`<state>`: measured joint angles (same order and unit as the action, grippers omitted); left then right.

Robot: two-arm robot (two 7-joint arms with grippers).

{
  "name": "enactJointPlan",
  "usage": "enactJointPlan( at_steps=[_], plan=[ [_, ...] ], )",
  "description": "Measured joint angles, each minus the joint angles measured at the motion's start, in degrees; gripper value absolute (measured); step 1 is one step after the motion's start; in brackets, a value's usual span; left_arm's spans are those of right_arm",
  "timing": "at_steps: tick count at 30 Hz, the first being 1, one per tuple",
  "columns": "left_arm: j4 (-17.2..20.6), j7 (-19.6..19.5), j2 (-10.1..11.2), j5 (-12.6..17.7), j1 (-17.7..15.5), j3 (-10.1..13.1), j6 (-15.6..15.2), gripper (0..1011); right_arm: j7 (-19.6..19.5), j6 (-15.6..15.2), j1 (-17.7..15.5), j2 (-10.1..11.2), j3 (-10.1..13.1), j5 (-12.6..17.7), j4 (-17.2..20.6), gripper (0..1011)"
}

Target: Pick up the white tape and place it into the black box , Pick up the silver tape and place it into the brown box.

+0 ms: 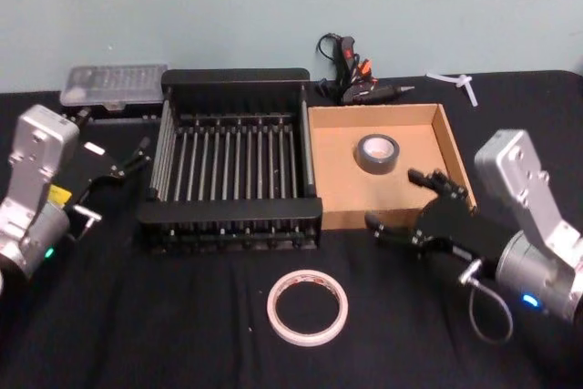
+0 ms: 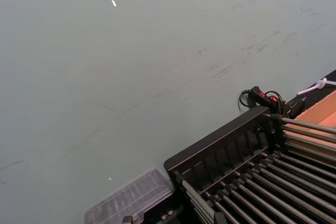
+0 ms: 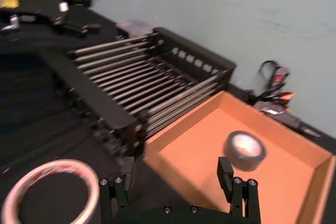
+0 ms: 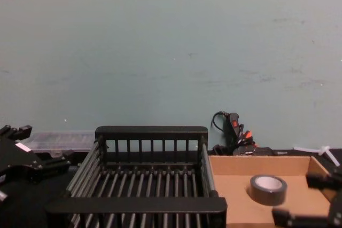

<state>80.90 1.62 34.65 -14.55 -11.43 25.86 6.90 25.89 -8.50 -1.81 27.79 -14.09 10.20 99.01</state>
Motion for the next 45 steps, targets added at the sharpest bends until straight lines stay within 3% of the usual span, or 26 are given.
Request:
enactJointPlan(
  at_steps=[6,12,32,45],
  plan=[
    [0.0,0.0,0.0,0.0,0.0,0.0,0.0,1001,0.4,0.7,-2.0,1.8,-2.3,-0.3,0.6,1002],
    [0.0,0.0,0.0,0.0,0.0,0.0,0.0,1001,-0.3,0.9,-1.9,2.2,-4.9,-2.0,-0.1,1002],
    [0.0,0.0,0.0,0.0,0.0,0.0,0.0,1001,-1.0,0.2,3.0,-1.5,-11.0,-6.4,-5.1,1002],
    [0.0,0.0,0.0,0.0,0.0,0.0,0.0,1001,-0.6,-1.5,4.5,-2.9,-12.3,-6.6,-7.0,1002]
  ],
)
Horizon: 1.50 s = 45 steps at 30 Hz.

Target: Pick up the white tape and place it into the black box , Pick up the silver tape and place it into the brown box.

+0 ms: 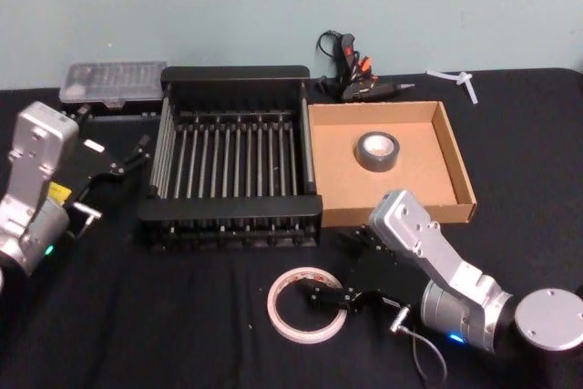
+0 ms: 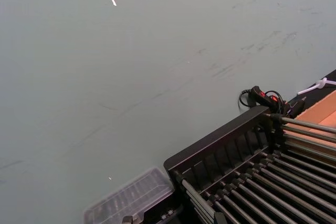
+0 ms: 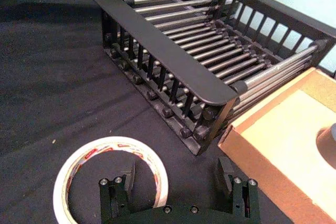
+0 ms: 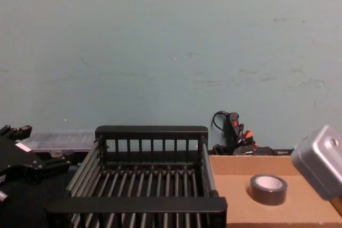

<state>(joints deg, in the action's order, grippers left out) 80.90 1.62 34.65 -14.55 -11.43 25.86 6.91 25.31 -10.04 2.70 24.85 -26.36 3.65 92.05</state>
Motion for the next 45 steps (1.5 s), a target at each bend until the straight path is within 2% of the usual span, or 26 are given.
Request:
enactJointPlan(
  at_steps=[26,39,45],
  plan=[
    [0.0,0.0,0.0,0.0,0.0,0.0,0.0,1001,0.4,-1.9,0.0,-0.1,-0.8,0.8,-0.6,1002],
    [0.0,0.0,0.0,0.0,0.0,0.0,0.0,1001,0.6,-4.6,0.3,-0.5,-0.2,3.2,-0.2,1002],
    [0.0,0.0,0.0,0.0,0.0,0.0,0.0,1001,0.6,-4.7,0.4,-0.4,-0.3,3.6,-0.1,1002]
  ],
)
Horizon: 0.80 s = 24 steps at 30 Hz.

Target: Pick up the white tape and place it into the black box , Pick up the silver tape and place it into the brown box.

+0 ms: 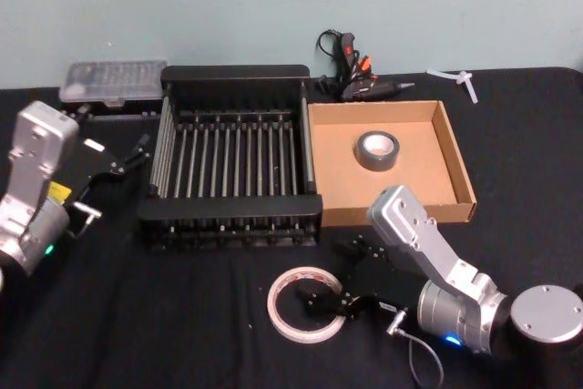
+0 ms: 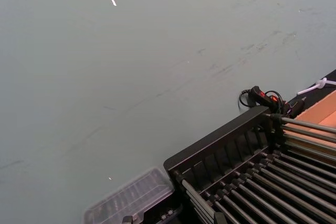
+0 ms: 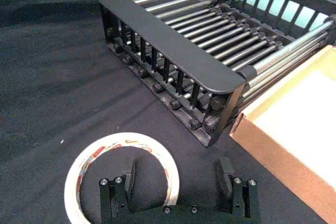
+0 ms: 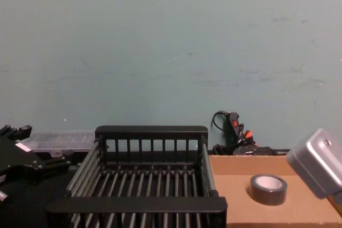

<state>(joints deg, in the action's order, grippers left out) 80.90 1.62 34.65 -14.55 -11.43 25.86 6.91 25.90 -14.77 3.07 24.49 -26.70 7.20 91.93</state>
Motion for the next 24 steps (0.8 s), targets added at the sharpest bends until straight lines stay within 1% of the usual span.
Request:
enactJointPlan(
  at_steps=[10,24],
  plan=[
    [0.0,0.0,0.0,0.0,0.0,0.0,0.0,1001,-0.6,0.7,-0.1,0.4,-0.4,-0.2,0.0,1002],
    [0.0,0.0,0.0,0.0,0.0,0.0,0.0,1001,-1.1,0.6,-0.4,0.4,-0.5,-0.8,-0.2,1003]
  ],
)
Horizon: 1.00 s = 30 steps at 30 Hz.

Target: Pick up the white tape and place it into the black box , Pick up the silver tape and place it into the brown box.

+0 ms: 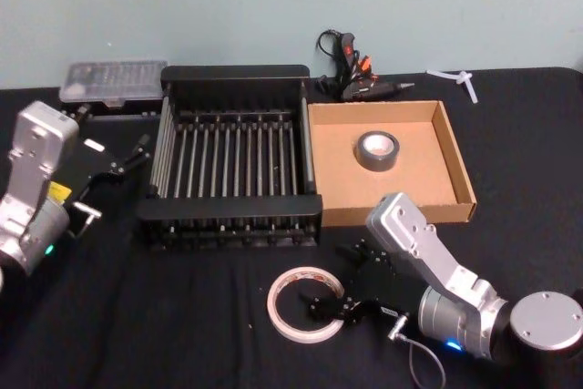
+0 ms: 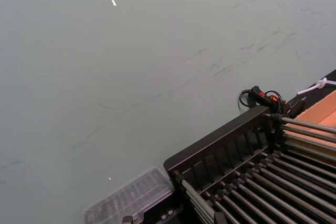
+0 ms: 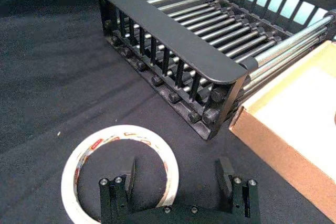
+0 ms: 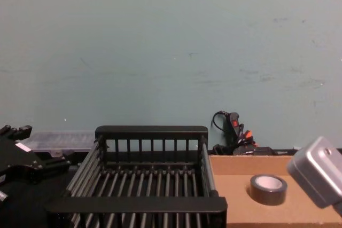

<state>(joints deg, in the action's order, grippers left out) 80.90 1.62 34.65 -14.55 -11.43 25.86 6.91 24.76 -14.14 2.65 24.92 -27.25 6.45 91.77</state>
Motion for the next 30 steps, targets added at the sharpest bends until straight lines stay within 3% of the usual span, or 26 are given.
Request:
enactJointPlan(
  at_steps=[9,12,19,30],
  plan=[
    [0.0,0.0,0.0,0.0,0.0,0.0,0.0,1001,0.0,0.0,0.0,0.0,0.0,0.0,0.0,997],
    [0.0,0.0,0.0,0.0,0.0,0.0,0.0,1001,0.1,0.0,0.0,0.0,0.0,0.0,0.0,941],
    [0.0,0.0,0.0,0.0,0.0,0.0,0.0,1001,0.1,0.0,0.0,0.0,0.0,0.0,0.0,763],
    [0.0,0.0,0.0,0.0,0.0,0.0,0.0,1001,0.1,0.0,0.0,0.0,0.1,0.1,0.0,399]
  ],
)
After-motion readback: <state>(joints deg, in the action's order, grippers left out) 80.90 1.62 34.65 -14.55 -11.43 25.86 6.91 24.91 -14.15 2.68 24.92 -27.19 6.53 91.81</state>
